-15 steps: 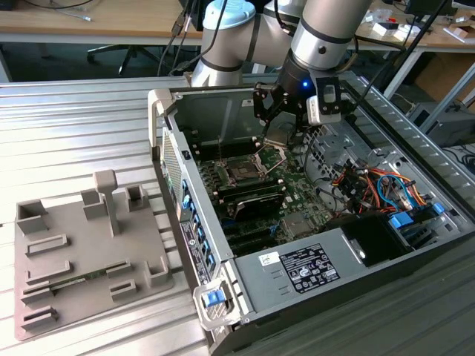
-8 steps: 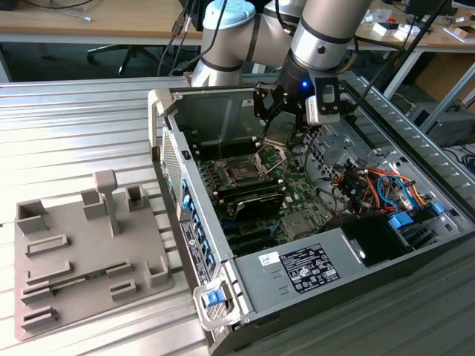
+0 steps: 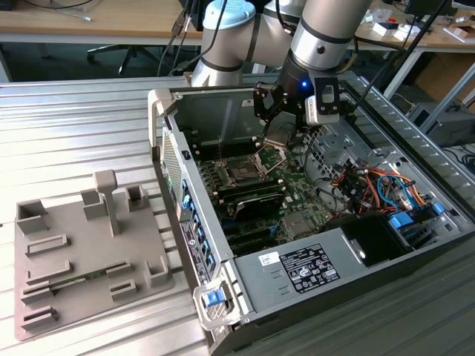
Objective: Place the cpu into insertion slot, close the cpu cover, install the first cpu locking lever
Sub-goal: 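Place the cpu into insertion slot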
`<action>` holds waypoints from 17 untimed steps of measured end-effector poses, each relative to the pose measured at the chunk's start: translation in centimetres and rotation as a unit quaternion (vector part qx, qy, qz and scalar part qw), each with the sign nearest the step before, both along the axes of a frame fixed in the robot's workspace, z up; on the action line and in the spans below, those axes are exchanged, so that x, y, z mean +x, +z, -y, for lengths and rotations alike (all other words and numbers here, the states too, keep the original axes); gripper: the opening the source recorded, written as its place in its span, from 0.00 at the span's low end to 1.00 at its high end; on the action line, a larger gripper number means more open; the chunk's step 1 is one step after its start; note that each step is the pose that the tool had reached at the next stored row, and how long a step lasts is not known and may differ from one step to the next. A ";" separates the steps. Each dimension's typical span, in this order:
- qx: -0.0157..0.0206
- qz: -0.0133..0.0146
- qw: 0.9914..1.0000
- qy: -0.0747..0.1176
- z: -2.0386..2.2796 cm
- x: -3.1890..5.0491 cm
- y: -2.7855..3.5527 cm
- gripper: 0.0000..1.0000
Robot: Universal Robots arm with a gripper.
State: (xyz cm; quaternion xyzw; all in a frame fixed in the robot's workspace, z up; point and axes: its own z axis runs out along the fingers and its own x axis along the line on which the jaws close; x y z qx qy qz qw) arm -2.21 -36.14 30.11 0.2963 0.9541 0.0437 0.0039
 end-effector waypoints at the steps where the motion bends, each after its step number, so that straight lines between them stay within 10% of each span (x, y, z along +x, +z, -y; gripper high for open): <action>1: 0.000 0.000 1.000 0.000 0.00 0.00 0.00 0.55; 17: 0.000 0.000 1.000 -0.006 0.00 0.01 0.00 0.55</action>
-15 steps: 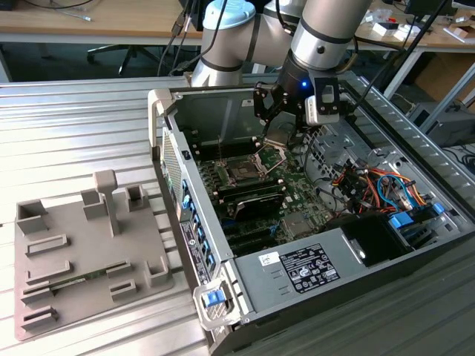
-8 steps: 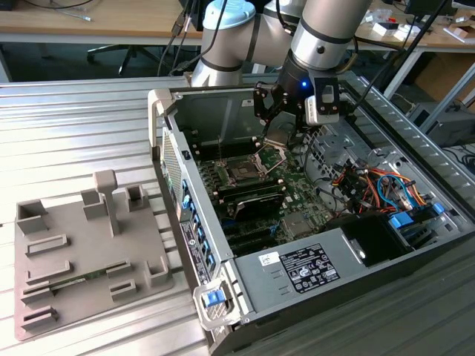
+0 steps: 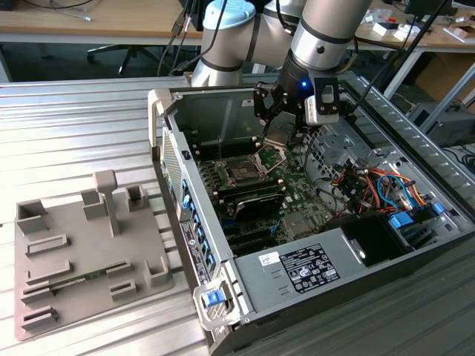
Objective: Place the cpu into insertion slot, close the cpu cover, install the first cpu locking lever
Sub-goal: 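Place the cpu into insertion slot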
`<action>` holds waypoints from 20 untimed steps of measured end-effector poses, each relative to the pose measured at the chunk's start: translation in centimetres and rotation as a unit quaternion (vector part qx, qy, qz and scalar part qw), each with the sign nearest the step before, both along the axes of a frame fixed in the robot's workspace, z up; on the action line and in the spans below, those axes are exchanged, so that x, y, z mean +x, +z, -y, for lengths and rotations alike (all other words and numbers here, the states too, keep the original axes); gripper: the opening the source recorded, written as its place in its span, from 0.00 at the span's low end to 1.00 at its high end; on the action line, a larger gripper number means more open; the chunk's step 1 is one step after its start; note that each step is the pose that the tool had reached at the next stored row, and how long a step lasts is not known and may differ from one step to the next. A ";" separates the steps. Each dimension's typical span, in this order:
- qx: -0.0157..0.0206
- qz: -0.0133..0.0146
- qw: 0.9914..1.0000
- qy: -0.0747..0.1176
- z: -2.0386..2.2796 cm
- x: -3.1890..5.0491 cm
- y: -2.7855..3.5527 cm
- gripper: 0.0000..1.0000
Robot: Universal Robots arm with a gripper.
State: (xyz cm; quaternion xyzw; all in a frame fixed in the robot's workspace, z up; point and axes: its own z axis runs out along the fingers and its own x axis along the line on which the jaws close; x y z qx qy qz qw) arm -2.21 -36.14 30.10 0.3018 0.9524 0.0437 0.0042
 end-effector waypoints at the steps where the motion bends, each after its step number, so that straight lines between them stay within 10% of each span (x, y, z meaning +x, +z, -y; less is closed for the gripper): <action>1: 0.000 0.000 1.000 -0.001 0.00 0.00 0.00 0.55; 20: 0.000 0.000 1.000 -0.016 0.00 0.00 0.00 0.55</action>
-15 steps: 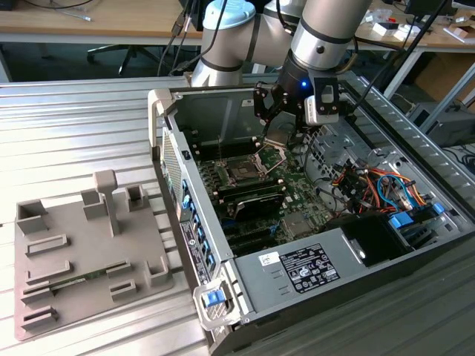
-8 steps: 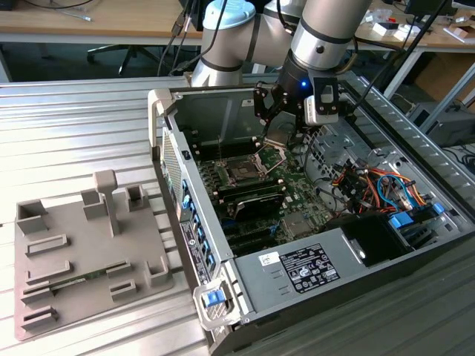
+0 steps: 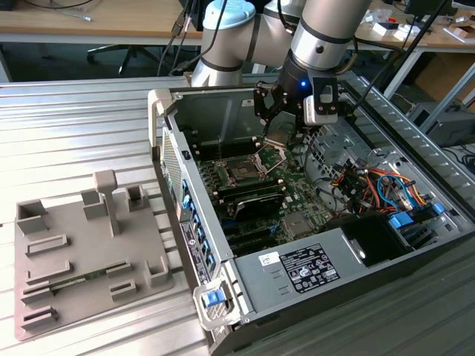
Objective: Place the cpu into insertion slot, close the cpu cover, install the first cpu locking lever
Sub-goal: 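Place the cpu into insertion slot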
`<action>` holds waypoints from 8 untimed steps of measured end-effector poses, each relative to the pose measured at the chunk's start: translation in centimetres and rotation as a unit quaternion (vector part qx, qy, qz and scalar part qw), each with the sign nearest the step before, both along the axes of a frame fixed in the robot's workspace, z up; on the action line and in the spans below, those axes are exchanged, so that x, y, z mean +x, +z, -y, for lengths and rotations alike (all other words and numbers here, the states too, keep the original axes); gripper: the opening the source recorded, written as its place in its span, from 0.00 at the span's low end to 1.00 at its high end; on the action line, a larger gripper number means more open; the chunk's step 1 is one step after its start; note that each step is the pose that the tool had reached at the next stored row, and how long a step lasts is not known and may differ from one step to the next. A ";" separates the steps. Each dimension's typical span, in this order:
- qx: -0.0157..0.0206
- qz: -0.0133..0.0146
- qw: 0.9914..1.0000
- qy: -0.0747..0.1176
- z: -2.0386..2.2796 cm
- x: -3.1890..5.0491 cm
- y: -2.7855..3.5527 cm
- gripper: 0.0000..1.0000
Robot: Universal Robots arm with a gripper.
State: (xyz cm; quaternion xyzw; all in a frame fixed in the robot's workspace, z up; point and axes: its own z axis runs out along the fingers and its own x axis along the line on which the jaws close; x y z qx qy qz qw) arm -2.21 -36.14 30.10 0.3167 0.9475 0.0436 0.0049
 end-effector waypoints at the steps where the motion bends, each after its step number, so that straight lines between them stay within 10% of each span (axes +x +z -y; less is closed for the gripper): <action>1: 0.000 0.000 1.000 0.000 0.00 0.00 0.00 0.55; 8: 0.000 0.000 1.000 -0.003 0.00 0.00 0.00 0.55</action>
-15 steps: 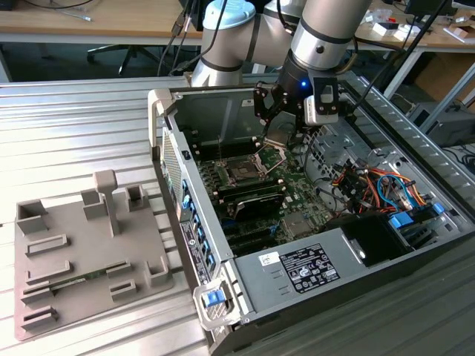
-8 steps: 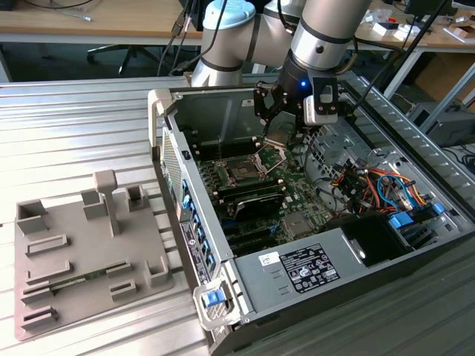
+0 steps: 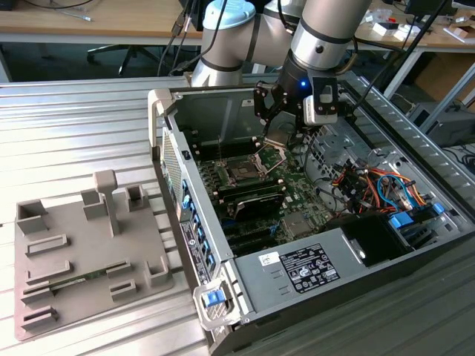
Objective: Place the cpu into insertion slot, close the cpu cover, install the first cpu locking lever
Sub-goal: 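Place the cpu into insertion slot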
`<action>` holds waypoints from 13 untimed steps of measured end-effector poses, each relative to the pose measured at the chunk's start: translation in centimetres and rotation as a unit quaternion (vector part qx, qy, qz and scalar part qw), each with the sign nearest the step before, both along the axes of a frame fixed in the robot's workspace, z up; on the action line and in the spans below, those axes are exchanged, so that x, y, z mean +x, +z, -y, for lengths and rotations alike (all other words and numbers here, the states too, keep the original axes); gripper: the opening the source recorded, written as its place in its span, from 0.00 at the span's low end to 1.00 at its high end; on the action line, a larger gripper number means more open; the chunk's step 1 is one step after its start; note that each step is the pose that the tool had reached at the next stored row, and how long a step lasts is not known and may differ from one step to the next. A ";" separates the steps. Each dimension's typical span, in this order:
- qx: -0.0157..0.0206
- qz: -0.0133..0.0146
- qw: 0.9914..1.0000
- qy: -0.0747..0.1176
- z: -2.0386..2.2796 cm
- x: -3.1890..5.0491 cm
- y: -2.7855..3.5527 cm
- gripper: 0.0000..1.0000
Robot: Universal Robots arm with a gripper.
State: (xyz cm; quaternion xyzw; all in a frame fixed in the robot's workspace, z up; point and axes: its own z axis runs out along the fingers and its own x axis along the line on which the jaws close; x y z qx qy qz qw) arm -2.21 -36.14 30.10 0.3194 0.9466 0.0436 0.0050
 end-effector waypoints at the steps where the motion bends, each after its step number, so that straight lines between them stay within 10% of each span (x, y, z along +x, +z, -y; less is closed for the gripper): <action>1: 0.000 0.000 1.000 -0.001 0.00 0.00 0.00 0.55; 13: 0.000 0.000 1.000 -0.005 0.00 0.00 0.00 0.55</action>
